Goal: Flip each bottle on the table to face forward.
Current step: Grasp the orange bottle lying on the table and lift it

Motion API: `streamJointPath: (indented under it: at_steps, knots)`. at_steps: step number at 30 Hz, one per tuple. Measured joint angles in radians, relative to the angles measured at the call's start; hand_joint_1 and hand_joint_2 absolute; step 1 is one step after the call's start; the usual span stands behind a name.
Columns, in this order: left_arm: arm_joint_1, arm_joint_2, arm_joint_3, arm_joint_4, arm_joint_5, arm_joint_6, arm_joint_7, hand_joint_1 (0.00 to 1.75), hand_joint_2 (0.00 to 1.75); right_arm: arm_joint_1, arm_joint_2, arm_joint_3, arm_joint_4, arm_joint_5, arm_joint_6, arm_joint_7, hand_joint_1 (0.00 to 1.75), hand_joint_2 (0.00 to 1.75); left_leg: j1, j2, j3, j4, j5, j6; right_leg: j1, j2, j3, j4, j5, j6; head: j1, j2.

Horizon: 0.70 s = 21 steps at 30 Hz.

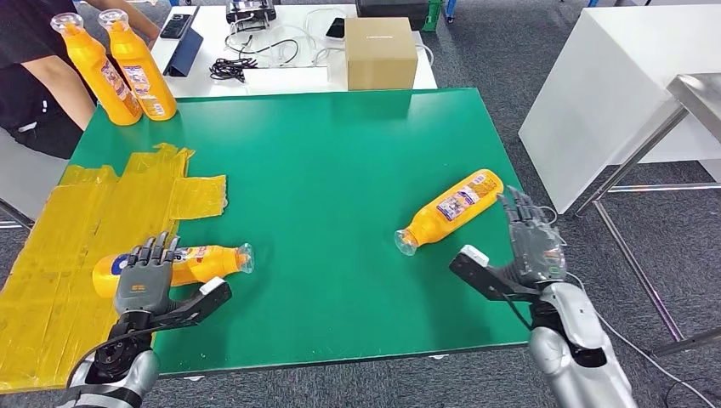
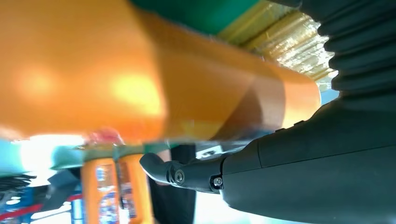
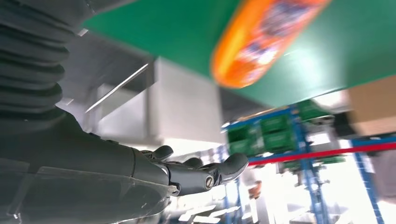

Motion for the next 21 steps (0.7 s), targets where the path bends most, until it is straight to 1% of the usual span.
streamJointPath:
  at_steps: [2,4,6,9,12,15,17,21]
  knots:
    - [0.007,-0.003,0.015,-0.018,0.010,0.014,0.006,0.00,0.00,0.018,-0.032,-0.039,-0.002,0.022,0.015,-0.006,0.00,1.75,0.000,0.000,0.000,0.000,0.000,0.000,0.000,0.000,0.000,0.000,0.000,0.000,0.000,0.000]
    - [0.018,-0.011,0.032,-0.049,0.054,0.043,-0.012,0.00,0.00,0.040,-0.060,-0.069,-0.007,0.050,0.029,-0.006,0.00,1.75,0.000,0.000,0.000,0.000,0.000,0.000,0.000,0.000,-0.001,0.000,0.000,0.000,0.000,0.000]
    - [0.043,-0.023,0.059,-0.108,0.162,0.082,-0.070,0.00,0.00,0.071,-0.096,-0.102,-0.016,0.076,0.042,-0.005,0.00,1.75,0.000,0.000,0.000,0.000,0.000,0.000,0.000,0.000,-0.001,0.000,0.000,0.000,0.000,0.000]
    - [0.097,-0.052,0.107,-0.241,0.397,0.113,-0.204,0.00,0.00,0.122,-0.154,-0.174,-0.029,0.092,0.064,-0.017,0.00,1.75,0.000,0.000,-0.001,0.000,-0.001,0.000,0.000,0.000,-0.001,0.000,0.000,0.000,0.000,0.000]
    - [0.151,-0.080,0.143,-0.378,0.642,0.075,-0.320,0.00,0.00,0.161,-0.199,-0.253,-0.032,0.121,0.076,-0.041,0.00,1.75,-0.001,0.001,-0.001,0.000,-0.001,0.001,0.000,0.000,-0.002,0.000,0.000,0.000,0.000,0.000]
    - [0.192,-0.102,0.160,-0.491,0.818,0.007,-0.378,0.00,0.00,0.167,-0.232,-0.308,-0.016,0.163,0.076,-0.071,0.00,1.75,-0.001,0.001,-0.001,0.000,-0.001,0.001,0.000,0.000,-0.002,-0.001,0.000,0.000,0.000,0.000]
    - [0.210,-0.114,0.163,-0.544,0.878,-0.021,-0.396,0.00,0.00,0.159,-0.246,-0.320,0.006,0.182,0.073,-0.081,0.00,1.75,-0.001,0.001,-0.001,0.000,-0.001,0.001,0.000,0.001,-0.002,-0.001,0.000,0.000,0.000,0.000]
    - [0.230,-0.129,0.163,-0.607,0.906,-0.034,-0.406,0.00,0.00,0.143,-0.258,-0.319,0.042,0.194,0.068,-0.082,0.00,1.75,-0.001,0.001,-0.001,0.000,0.000,0.002,0.000,0.000,-0.001,-0.001,0.000,0.001,-0.001,0.000]
